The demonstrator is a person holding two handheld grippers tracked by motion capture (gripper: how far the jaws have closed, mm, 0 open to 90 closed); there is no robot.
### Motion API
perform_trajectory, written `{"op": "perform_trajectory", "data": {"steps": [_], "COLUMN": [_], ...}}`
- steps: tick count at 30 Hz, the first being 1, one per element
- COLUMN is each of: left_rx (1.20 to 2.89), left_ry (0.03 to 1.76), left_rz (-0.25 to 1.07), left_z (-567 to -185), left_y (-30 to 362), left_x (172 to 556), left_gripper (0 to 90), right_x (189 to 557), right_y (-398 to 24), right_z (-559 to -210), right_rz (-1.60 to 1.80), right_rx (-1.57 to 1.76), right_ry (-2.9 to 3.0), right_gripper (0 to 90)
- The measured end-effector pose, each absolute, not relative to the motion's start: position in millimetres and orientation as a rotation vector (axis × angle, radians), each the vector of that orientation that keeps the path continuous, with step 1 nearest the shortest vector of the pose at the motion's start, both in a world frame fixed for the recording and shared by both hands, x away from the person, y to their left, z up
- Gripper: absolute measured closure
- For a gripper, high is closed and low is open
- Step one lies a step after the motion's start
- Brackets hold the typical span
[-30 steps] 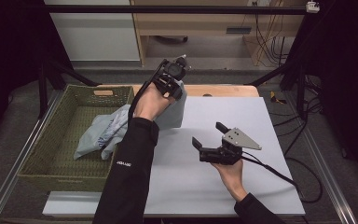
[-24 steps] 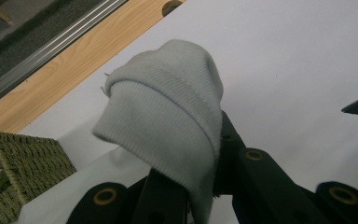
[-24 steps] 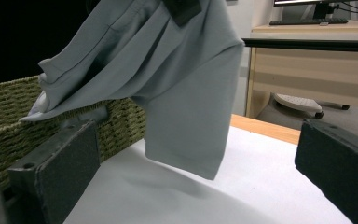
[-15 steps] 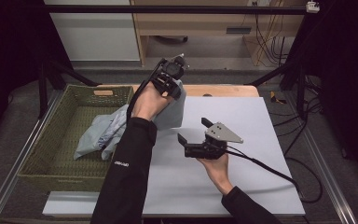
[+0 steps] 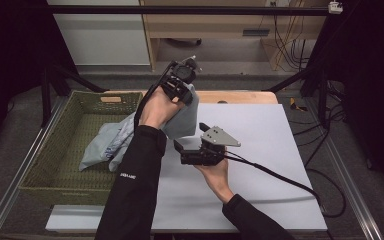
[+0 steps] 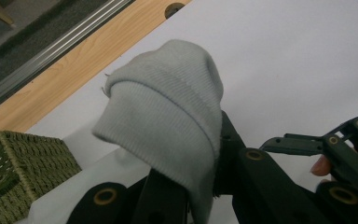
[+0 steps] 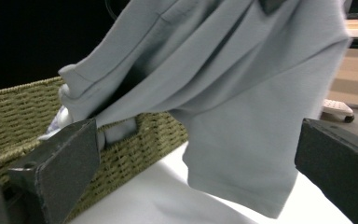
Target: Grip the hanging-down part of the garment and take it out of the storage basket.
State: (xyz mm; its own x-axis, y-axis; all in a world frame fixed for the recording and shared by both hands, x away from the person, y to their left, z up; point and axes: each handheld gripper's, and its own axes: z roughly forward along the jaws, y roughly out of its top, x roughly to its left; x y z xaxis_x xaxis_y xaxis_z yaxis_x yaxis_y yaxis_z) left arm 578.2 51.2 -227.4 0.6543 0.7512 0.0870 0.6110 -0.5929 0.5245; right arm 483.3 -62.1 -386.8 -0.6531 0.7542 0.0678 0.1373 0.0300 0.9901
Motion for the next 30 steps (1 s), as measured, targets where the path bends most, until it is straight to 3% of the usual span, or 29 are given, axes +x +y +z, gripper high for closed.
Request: {"op": "perform_trajectory", "data": {"steps": [30], "left_rx": [2.443], "left_ry": [1.05], "left_rz": [0.434], "left_z": [-225], "left_y": [51], "left_x": [576], "left_gripper": [84.2], "right_x": [521], "right_y": [1], "right_z": [-404], "right_rz": [1.66], "right_rx": [0.912], "right_ry": [1.879], "right_gripper": [6.0]}}
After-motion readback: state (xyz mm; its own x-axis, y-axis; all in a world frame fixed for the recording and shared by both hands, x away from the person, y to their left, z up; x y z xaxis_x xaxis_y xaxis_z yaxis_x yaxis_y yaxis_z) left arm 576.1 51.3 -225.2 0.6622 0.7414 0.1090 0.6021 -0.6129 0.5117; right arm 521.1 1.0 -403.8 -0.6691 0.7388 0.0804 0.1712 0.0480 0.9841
